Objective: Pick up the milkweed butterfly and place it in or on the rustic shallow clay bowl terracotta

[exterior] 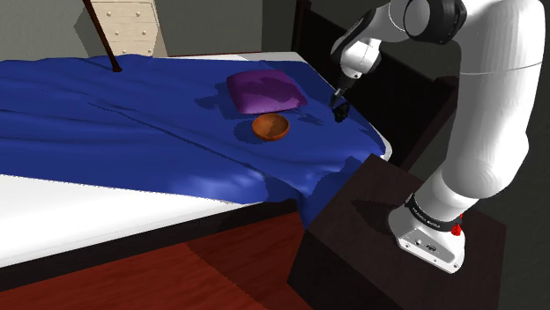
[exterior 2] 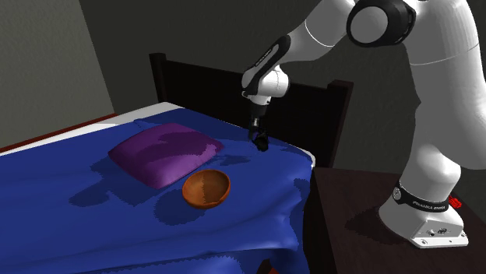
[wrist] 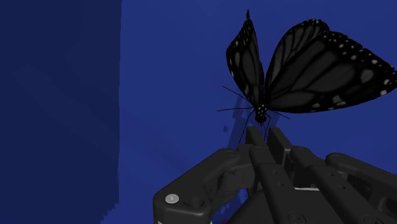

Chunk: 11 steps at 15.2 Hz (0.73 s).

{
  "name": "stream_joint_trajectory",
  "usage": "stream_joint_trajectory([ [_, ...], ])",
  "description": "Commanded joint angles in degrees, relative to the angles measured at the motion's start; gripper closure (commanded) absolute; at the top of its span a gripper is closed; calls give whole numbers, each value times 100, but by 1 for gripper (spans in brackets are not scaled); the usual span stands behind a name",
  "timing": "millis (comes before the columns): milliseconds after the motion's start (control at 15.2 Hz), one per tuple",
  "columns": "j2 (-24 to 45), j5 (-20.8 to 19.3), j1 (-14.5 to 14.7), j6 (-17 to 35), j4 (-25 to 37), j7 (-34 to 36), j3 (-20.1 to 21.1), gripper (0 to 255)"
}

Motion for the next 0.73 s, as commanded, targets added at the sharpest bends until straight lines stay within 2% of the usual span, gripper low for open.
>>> stream_joint_trajectory([
  [0, -105, -108, 40, -100, 11, 86, -69, 255],
  [660, -638, -626, 250, -565, 54, 512, -363, 255],
])
